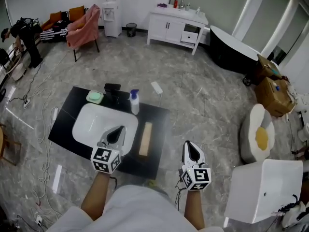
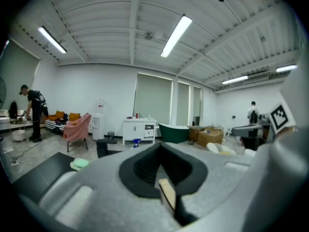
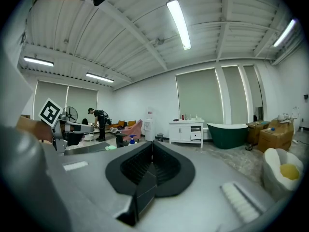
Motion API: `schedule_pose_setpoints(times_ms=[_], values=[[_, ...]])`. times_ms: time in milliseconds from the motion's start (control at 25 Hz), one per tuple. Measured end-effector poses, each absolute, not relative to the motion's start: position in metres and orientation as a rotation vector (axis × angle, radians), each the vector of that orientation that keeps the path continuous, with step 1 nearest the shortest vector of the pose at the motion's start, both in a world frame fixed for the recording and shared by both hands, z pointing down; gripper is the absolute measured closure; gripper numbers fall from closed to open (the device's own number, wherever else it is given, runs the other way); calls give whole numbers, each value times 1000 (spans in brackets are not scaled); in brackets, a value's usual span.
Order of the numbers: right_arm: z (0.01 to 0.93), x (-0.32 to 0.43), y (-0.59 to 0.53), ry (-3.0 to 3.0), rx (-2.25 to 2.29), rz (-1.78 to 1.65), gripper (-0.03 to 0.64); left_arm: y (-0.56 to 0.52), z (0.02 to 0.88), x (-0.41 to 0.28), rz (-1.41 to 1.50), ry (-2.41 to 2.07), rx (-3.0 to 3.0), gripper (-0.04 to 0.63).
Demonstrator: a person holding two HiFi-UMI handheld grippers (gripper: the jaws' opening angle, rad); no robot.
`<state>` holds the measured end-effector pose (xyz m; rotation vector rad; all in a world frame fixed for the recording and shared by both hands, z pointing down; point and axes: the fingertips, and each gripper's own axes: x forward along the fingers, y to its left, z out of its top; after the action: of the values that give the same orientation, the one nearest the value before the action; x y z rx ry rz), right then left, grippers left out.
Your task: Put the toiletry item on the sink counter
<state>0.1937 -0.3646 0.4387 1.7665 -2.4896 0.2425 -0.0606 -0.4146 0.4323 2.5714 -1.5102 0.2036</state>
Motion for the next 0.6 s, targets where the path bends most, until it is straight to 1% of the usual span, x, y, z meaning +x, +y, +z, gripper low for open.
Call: schedule_pose_setpoints(times_ms=[240, 600], values=[[423, 191, -351, -2475, 1807, 218, 614, -403, 401, -66, 163, -1520, 2639, 597], [411, 194, -328, -2456, 1861, 197, 612, -380, 382, -68, 124, -1505, 2686, 598]])
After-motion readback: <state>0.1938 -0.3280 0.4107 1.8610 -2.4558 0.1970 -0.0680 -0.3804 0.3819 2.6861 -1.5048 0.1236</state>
